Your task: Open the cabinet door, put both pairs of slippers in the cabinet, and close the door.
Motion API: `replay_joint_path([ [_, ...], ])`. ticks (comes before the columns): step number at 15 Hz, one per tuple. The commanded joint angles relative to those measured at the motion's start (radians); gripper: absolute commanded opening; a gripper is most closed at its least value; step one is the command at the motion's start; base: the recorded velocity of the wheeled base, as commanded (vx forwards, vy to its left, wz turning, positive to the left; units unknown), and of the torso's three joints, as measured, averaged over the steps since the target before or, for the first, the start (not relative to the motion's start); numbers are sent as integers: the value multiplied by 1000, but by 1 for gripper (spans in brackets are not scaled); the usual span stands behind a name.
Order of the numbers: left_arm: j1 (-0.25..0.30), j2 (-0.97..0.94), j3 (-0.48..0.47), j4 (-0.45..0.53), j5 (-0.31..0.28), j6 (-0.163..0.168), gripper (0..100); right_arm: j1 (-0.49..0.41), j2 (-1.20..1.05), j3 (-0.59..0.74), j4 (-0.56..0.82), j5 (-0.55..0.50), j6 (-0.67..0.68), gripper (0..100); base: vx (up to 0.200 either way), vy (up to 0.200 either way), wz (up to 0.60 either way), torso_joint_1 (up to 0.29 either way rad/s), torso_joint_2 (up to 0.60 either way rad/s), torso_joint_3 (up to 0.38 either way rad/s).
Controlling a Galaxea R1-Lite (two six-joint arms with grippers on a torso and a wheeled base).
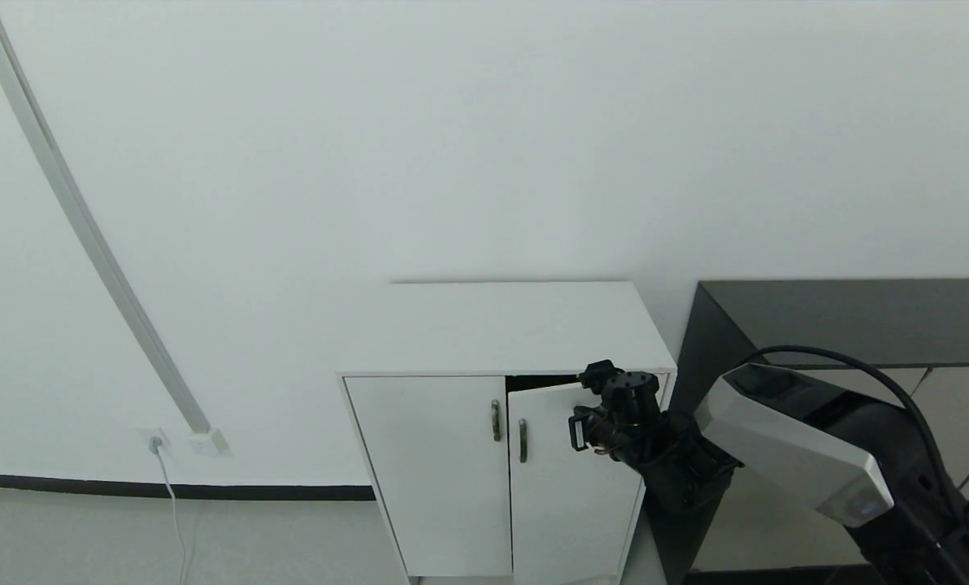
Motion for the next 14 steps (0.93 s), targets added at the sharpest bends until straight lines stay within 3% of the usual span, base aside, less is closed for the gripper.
replay_joint_path([
  [1,0,1,0,0,0,-1,0,-8,15,-18,1,-1,-1,0,0,0,0,0,0,0],
  [14,0,1,0,0,0,-1,0,-29,27,-84,55,-1,-1,0,0,0,0,0,0,0],
])
